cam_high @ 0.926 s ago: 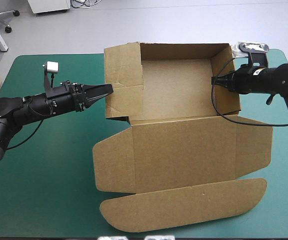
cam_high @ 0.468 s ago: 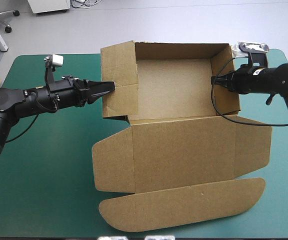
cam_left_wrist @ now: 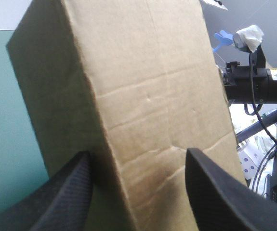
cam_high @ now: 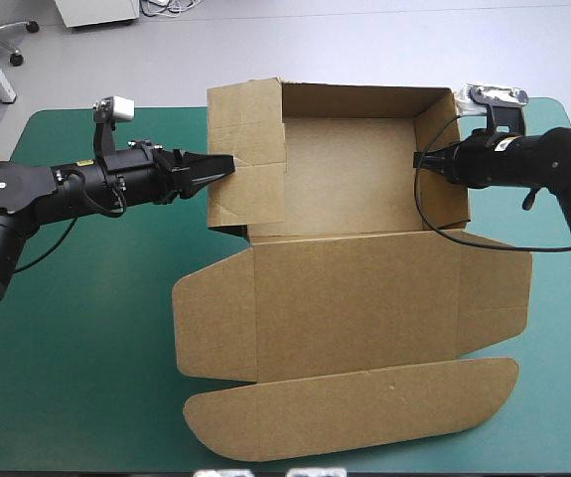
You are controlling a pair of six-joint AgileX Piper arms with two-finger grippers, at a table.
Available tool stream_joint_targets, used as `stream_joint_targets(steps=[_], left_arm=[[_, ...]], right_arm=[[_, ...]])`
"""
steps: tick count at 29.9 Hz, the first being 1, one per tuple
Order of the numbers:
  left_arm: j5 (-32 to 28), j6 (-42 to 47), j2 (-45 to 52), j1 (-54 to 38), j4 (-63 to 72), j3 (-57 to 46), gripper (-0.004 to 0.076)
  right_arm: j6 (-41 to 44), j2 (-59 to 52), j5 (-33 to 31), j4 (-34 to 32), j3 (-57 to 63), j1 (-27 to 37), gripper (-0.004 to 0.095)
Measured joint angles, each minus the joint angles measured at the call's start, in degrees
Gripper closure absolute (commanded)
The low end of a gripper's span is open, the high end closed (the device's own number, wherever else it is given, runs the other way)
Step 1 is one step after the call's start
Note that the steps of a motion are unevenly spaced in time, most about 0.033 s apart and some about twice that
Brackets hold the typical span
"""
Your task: Fold the box
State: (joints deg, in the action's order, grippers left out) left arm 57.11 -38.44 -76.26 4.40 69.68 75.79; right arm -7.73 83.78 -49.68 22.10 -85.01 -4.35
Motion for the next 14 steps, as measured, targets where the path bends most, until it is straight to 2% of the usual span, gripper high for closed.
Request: stream_joint_targets(steps=[5,14], left_arm=[[-0.27,3.26,-1.43,2.13,-4.62,1.55,0.0312],[-1.23,11.21,-3.33,5.86,-16.62,7.34,0.0323]], right_arm=[[3.10,0.11,1.05,-3.34,0.00,-3.06,0.0926],[6.49,0.31,0.70,-6.08,0.00,-4.10,0.0918]])
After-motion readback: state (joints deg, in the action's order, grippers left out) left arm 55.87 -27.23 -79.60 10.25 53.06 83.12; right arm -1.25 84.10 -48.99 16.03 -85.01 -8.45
